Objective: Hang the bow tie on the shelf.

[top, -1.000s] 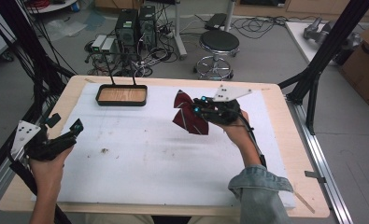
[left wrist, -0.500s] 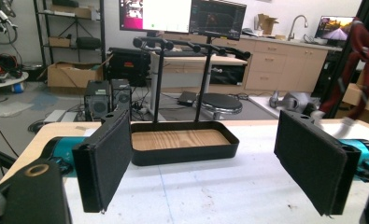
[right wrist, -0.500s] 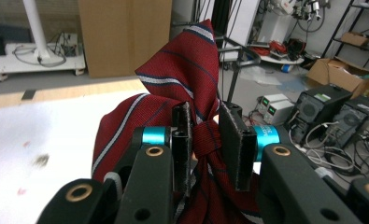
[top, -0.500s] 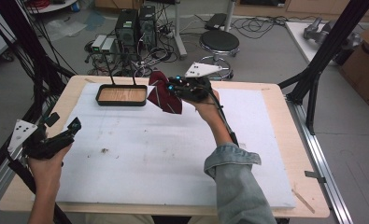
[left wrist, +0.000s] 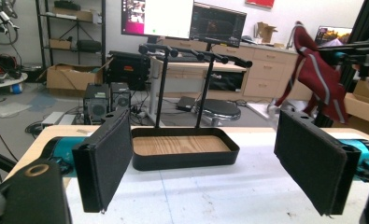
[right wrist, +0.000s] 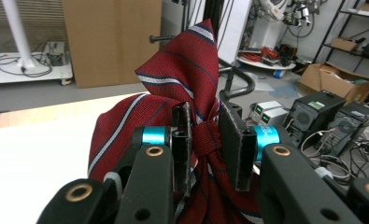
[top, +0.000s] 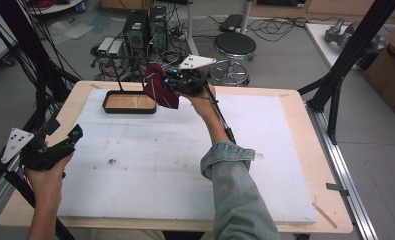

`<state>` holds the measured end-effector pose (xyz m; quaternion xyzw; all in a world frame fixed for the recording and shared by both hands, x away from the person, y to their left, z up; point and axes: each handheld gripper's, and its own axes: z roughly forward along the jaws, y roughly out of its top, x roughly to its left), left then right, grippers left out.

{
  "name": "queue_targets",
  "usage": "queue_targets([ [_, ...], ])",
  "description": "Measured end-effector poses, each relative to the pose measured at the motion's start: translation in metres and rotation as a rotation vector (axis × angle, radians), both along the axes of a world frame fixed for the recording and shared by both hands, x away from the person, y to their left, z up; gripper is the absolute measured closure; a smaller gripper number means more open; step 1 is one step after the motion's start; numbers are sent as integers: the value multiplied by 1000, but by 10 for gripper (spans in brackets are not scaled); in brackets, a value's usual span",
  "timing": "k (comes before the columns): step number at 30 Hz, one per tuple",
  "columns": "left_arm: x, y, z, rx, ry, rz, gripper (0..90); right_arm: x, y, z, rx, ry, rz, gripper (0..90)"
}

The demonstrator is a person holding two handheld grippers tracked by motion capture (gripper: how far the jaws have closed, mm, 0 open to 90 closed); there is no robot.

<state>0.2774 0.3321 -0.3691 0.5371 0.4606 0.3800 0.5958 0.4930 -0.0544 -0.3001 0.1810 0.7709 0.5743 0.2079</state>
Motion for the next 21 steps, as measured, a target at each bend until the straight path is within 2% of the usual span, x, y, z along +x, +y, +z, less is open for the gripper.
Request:
queue_targets([
  [2,0,1,0,-7,-2,-1,197,9,11,4,-10,-20,-19,750],
  [9,1,0,-3,-7,9,-5,198,23,32,11,-14,-27,-28,750],
  [10,1,0,-4,-18,11,-7,197,28,38,12,-14,-27,-32,750],
  [11,1,0,-4,-18,11,-7,197,28,38,12,-14,-27,-32,750],
  [12,1,0,-4,-37,12,-16,197,31,43,13,-11,-27,-35,750],
  [15,1,0,-4,-27,10,-16,197,37,51,15,3,-22,-41,750],
  [16,1,0,-4,-31,10,-16,197,40,54,15,-7,-36,-44,749],
  [19,1,1,-4,-33,11,-15,197,46,58,15,-5,-27,-88,749],
  [21,1,1,-4,-33,11,-16,197,49,57,15,1,-25,-97,749],
])
